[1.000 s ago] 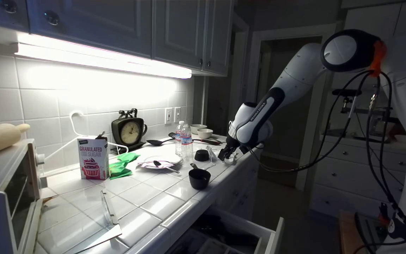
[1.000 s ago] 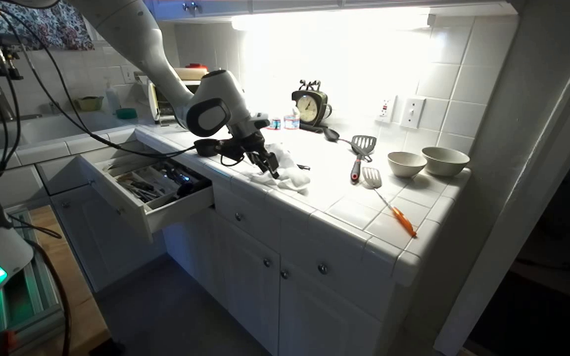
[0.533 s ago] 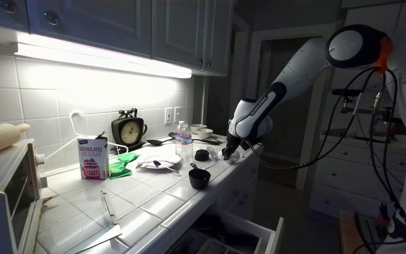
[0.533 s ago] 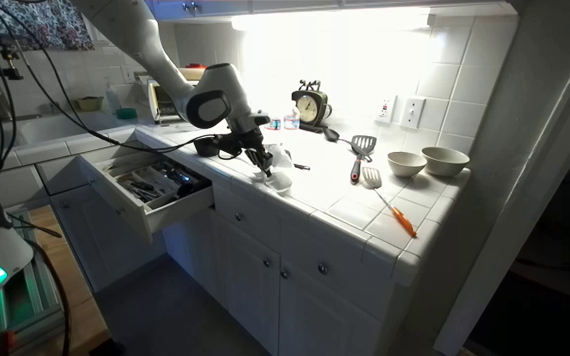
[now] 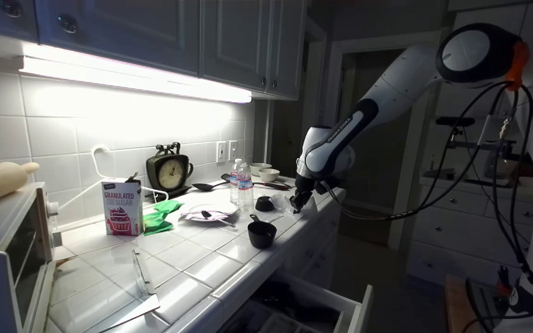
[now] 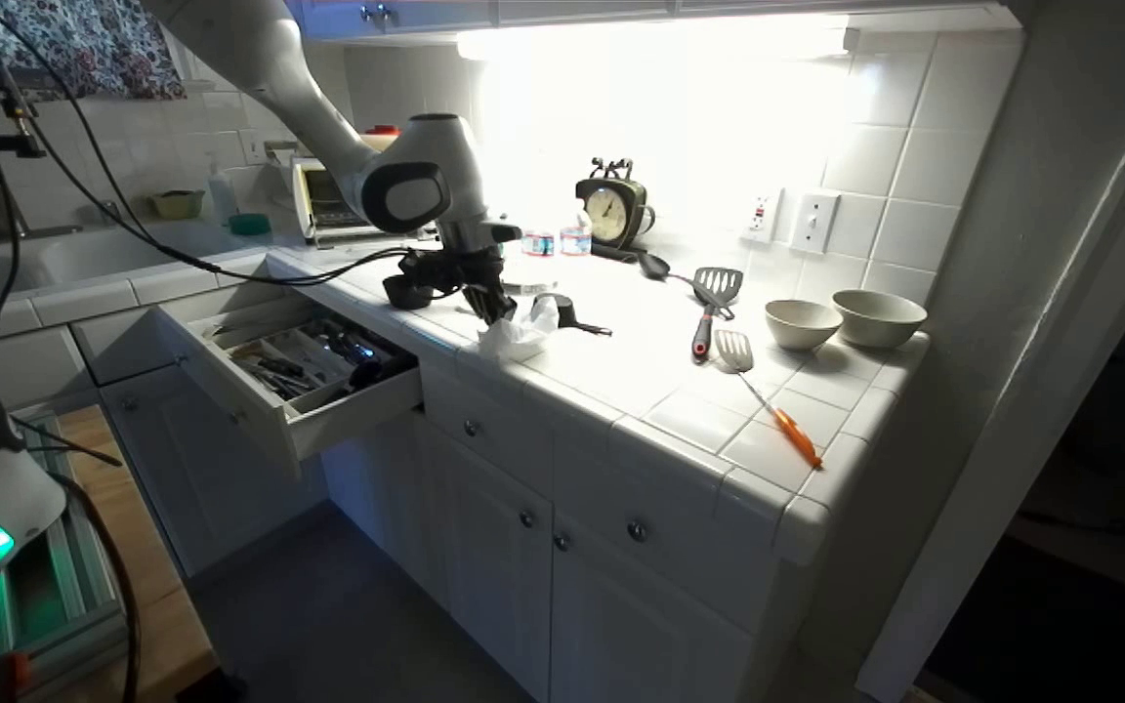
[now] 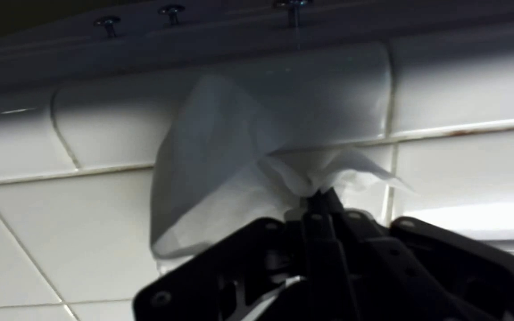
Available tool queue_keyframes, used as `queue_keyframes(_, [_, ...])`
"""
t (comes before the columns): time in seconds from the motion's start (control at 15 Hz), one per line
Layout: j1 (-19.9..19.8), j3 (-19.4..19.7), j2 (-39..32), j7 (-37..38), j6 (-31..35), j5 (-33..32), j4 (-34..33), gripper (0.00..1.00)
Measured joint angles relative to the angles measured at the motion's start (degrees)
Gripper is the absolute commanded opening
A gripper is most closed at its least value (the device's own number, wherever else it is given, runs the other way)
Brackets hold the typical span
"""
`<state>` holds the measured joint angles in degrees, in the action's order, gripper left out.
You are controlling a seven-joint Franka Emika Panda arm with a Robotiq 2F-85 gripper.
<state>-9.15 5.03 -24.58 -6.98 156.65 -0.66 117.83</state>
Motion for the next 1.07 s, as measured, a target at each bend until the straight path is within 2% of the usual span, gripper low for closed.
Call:
queue_keyframes(0.67, [-1.2, -6.2, 1.2, -2.3, -3.8, 5.5, 0.5, 0.00])
queue_keyframes(1.07, [-1.2, -4.9, 1.3, -2.3, -4.4, 5.6, 0.5, 0.00])
